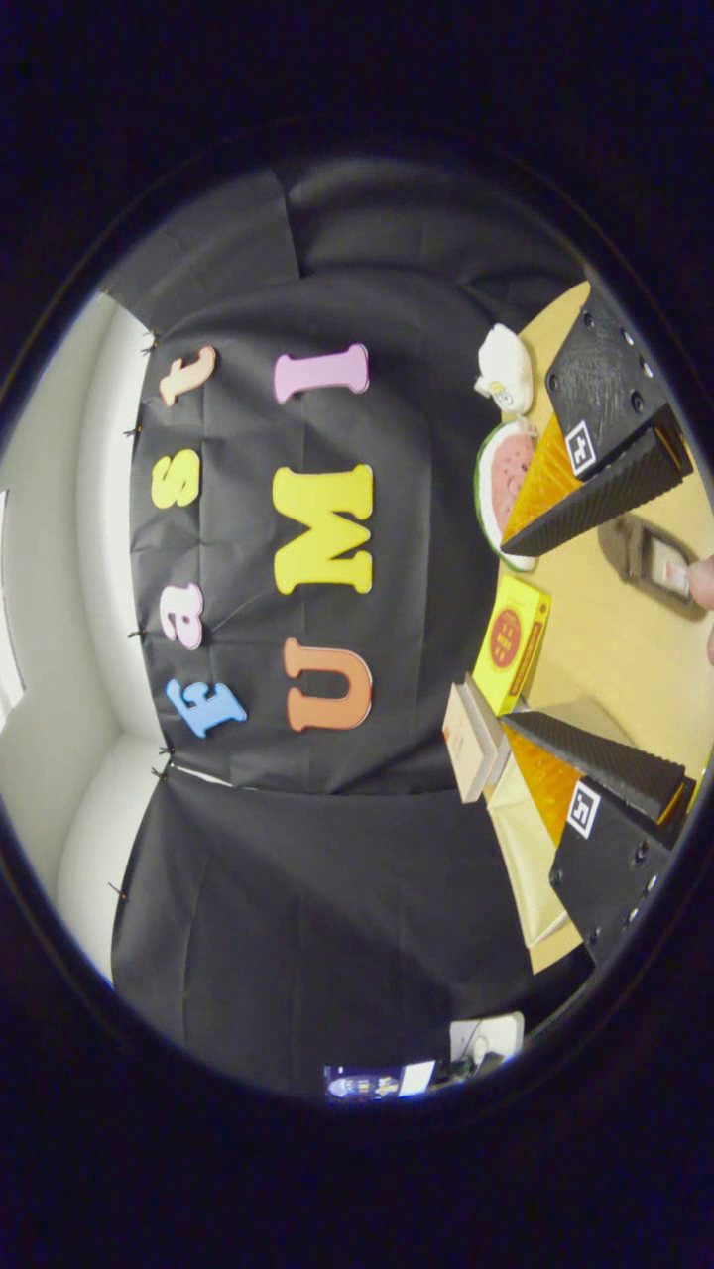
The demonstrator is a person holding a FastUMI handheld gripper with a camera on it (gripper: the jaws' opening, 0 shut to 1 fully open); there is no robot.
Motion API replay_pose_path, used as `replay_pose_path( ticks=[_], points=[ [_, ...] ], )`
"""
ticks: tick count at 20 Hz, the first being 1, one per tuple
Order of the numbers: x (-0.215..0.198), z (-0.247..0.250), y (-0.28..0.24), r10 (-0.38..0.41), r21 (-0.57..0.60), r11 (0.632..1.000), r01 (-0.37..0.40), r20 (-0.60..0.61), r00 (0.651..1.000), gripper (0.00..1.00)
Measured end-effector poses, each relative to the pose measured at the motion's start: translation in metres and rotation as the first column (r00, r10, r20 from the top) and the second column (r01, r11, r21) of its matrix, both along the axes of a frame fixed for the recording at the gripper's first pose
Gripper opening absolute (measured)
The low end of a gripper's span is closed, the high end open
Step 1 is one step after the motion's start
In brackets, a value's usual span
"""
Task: Open the storage box then place both shoes into the box .Put the left shoe in first, then the right shoe, with the right side of both shoes facing outward in a uniform manner.
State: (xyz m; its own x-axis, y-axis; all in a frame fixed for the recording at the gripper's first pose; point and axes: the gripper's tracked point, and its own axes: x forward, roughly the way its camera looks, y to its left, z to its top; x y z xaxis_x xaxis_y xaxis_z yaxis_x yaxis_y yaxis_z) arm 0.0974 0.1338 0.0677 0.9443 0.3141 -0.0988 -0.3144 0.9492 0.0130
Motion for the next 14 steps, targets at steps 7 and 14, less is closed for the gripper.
replay_pose_path(
  ticks=[7,14],
  points=[
    [0.007,-0.09,-0.065,-0.123,-0.048,0.992,0.116,-0.196,0.973,0.95],
    [0.025,-0.188,-0.074,-0.207,-0.065,0.978,0.199,-0.441,0.873,0.96]
  ],
)
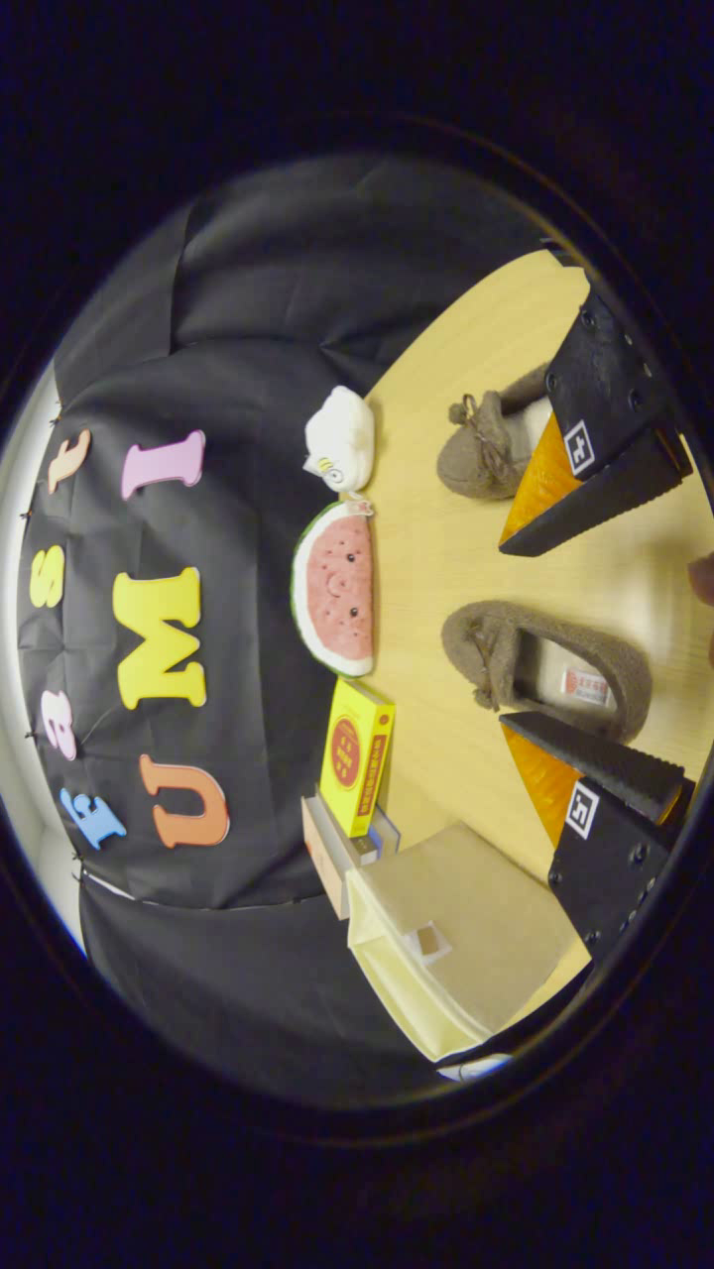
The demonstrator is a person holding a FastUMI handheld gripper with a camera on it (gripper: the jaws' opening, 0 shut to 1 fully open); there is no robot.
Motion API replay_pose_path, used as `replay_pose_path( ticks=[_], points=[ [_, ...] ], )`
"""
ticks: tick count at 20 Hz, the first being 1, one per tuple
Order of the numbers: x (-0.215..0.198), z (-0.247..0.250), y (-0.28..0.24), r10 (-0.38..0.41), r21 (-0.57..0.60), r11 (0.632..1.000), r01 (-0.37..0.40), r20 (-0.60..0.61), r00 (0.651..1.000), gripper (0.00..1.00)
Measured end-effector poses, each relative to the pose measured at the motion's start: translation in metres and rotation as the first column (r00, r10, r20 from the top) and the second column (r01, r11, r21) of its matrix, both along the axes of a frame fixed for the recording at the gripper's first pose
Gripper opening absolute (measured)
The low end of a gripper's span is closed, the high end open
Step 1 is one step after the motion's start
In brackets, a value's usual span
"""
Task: Open the storage box then place both shoes into the box .Put the left shoe in first, then the right shoe, with the right side of both shoes facing outward in a uniform manner.
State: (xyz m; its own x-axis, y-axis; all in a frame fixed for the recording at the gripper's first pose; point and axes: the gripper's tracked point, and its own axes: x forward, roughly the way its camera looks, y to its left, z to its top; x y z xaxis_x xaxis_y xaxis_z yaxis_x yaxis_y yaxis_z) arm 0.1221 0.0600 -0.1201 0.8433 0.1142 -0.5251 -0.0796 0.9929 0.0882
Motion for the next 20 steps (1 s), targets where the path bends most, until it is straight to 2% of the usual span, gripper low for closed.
replay_pose_path(
  ticks=[5,8,10,12,14,15,20],
  points=[
    [0.013,-0.044,0.008,0.025,0.017,1.0,-0.023,-0.138,0.99,0.95],
    [0.019,-0.06,0.014,0.025,0.033,0.999,-0.019,-0.169,0.985,0.75],
    [0.023,-0.067,0.017,0.024,0.055,0.998,-0.013,-0.196,0.98,0.75],
    [0.027,-0.073,0.019,0.019,0.075,0.997,-0.002,-0.225,0.974,0.4],
    [0.032,-0.075,0.006,-0.028,0.071,0.996,0.045,-0.221,0.975,0.16],
    [0.03,-0.074,0.013,-0.023,0.109,0.993,0.05,-0.241,0.97,0.04],
    [0.022,-0.069,0.025,-0.026,0.278,0.955,0.107,-0.28,0.96,0.0]
  ],
)
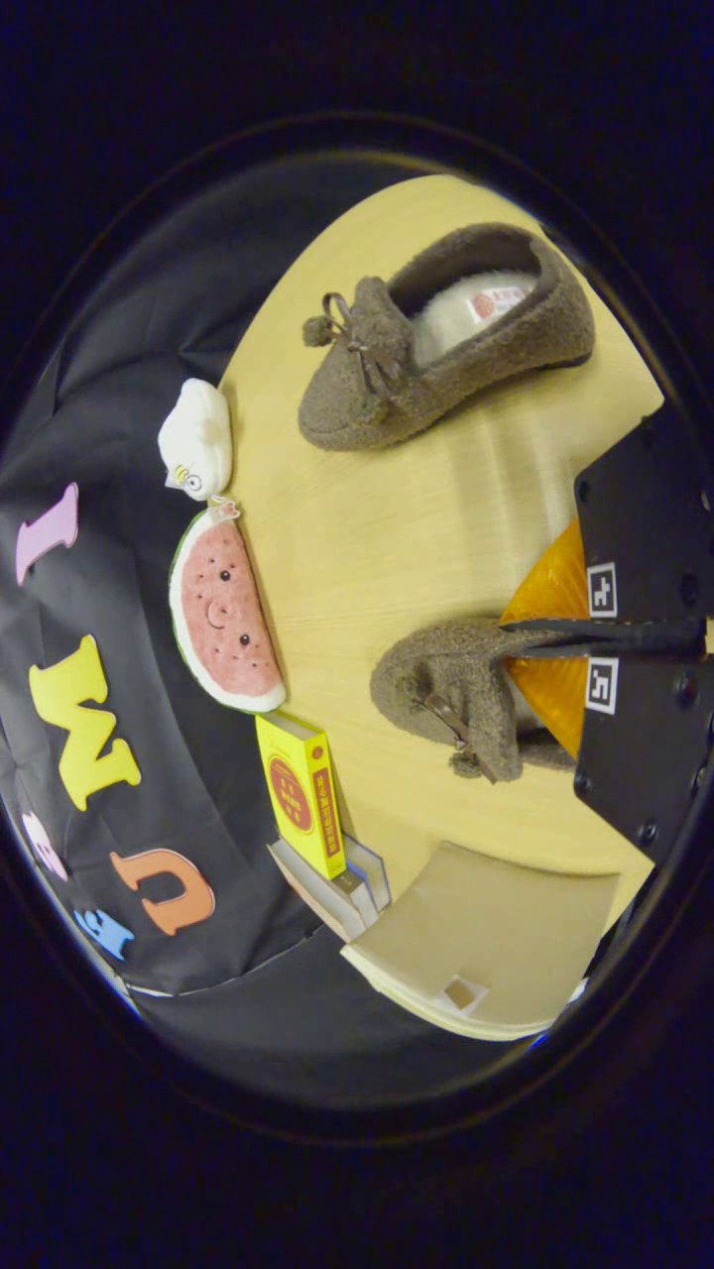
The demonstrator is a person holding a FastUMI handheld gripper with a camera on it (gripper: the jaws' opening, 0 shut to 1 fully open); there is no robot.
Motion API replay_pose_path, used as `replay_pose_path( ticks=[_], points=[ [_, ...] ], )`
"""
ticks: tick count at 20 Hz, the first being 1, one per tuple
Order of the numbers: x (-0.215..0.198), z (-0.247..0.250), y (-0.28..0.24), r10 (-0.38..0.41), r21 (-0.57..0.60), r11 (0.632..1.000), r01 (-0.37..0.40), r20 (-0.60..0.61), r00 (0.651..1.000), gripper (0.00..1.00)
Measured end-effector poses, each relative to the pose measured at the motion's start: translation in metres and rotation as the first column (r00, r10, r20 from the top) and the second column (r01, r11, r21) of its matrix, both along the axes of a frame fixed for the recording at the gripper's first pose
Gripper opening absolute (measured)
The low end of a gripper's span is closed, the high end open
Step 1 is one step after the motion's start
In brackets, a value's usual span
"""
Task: Open the storage box then place both shoes into the box .Put the left shoe in first, then the right shoe, with the right side of both shoes facing outward in a uniform manner.
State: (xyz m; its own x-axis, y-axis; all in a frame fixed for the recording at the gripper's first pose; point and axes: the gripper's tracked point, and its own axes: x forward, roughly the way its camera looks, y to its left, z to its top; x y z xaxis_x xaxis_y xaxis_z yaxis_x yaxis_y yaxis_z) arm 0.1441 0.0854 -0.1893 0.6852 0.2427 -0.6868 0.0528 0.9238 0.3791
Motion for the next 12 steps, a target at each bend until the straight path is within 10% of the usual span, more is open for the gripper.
replay_pose_path(
  ticks=[12],
  points=[
    [-0.021,0.159,0.117,0.03,0.26,0.963,-0.065,0.138,0.99,0.0]
  ],
)
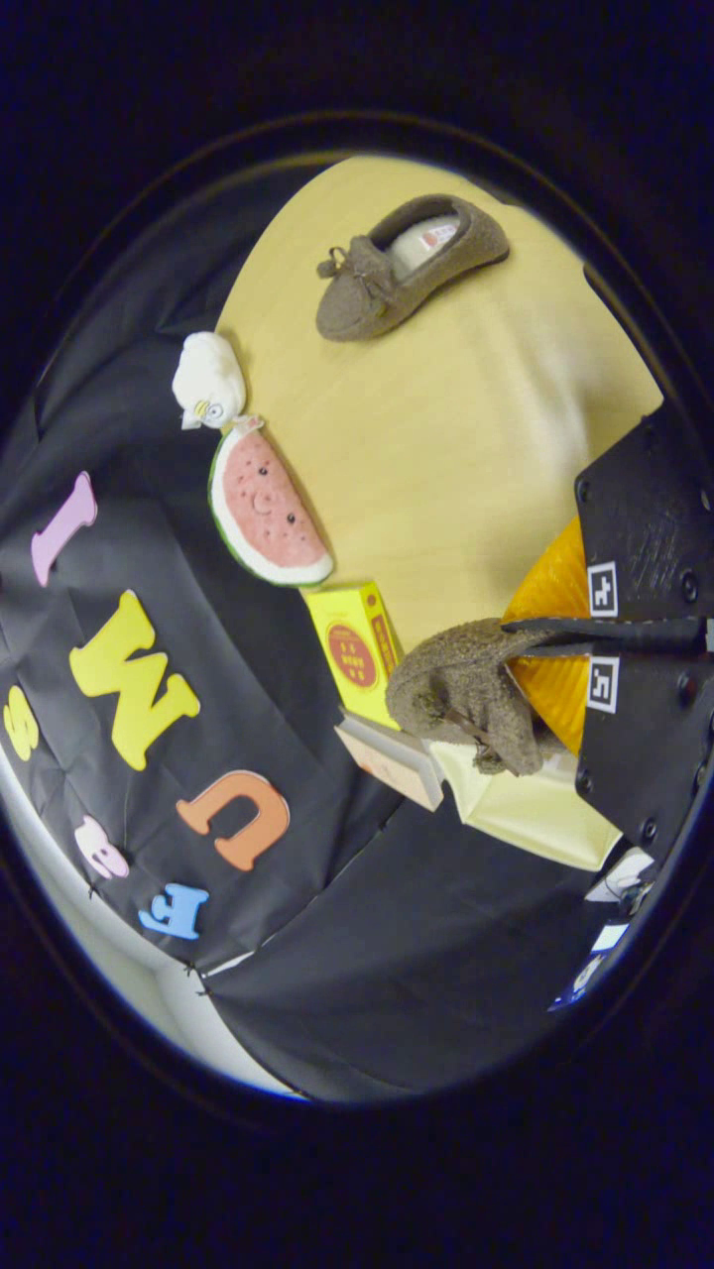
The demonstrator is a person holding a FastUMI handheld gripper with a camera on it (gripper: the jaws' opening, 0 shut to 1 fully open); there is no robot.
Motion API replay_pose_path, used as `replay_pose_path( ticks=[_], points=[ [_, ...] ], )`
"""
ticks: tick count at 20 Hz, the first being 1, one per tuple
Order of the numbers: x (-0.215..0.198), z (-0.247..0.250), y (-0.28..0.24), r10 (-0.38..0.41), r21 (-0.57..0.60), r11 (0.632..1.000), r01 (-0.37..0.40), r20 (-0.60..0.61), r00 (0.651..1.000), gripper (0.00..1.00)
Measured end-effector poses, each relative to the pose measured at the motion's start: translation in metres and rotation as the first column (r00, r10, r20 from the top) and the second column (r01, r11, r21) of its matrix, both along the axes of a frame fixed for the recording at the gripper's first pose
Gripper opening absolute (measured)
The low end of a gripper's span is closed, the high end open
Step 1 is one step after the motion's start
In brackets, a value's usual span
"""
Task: Open the storage box then place both shoes into the box .Put the left shoe in first, then the right shoe, with the right side of both shoes facing outward in a uniform manner.
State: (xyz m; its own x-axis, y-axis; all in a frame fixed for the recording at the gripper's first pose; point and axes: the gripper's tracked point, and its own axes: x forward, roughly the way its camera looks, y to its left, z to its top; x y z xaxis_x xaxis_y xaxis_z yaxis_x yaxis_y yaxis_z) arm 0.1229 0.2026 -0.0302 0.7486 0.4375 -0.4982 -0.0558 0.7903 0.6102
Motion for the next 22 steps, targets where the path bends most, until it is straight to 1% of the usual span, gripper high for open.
replay_pose_path(
  ticks=[2,4,6,8,10,12,14,16,20,22],
  points=[
    [0.004,0.033,0.03,-0.004,-0.003,1.0,0.004,0.046,0.999,0.0],
    [0.012,0.066,0.058,-0.02,0.004,1.0,0.019,0.055,0.998,0.0],
    [0.015,0.079,0.093,-0.03,0.013,0.999,0.029,0.058,0.998,0.0],
    [0.014,0.081,0.132,-0.037,0.024,0.999,0.036,0.053,0.998,0.0],
    [0.01,0.068,0.168,-0.061,0.052,0.997,0.06,0.023,0.998,0.0],
    [0.005,0.041,0.194,-0.084,0.047,0.995,0.086,-0.04,0.996,0.0],
    [-0.001,0.017,0.218,-0.067,0.029,0.997,0.071,-0.095,0.993,0.0],
    [-0.004,-0.003,0.229,-0.075,0.015,0.997,0.078,-0.127,0.989,0.0],
    [-0.005,-0.034,0.229,-0.159,-0.011,0.987,0.16,-0.18,0.971,0.0],
    [-0.006,-0.046,0.238,-0.142,-0.012,0.99,0.143,-0.216,0.966,0.0]
  ],
)
